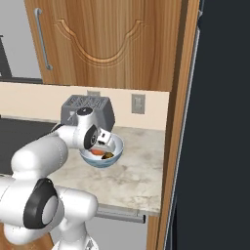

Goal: Take the squash, sweet potato, and squash from the freezer and place them in the bowl on the counter.

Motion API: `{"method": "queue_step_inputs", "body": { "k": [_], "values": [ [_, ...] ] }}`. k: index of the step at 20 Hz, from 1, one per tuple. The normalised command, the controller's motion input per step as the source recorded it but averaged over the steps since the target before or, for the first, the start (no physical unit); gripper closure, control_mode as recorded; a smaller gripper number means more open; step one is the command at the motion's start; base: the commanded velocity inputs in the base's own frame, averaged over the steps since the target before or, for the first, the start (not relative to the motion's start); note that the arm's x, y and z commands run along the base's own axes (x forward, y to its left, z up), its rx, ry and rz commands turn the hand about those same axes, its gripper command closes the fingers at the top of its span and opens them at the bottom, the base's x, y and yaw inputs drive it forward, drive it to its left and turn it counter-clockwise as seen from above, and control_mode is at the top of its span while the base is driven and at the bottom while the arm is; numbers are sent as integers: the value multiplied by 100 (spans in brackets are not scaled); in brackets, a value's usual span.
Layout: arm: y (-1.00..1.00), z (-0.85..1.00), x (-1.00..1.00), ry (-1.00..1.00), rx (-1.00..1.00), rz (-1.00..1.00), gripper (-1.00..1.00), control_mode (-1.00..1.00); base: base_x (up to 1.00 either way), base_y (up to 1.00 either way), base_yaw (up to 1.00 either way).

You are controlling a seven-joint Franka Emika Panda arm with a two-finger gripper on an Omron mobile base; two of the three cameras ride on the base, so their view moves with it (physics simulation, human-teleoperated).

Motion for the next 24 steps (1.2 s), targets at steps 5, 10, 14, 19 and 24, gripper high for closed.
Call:
{"method": "queue_step_inputs", "body": {
  "k": [5, 10, 14, 19, 24],
  "values": [
    [0, -21, 7, 0, 0, 0, 100, -100, 0, 0, 0],
    [0, -11, 3, 0, 0, 0, -100, -100, 0, 0, 0],
    [0, 0, 0, 0, 0, 0, -100, -100, 0, 0, 0],
    [0, -1, -6, -1, 0, 0, -100, -100, 0, 0, 0],
    [0, 0, 0, 0, 0, 0, -100, -100, 0, 0, 0]
  ]
}}
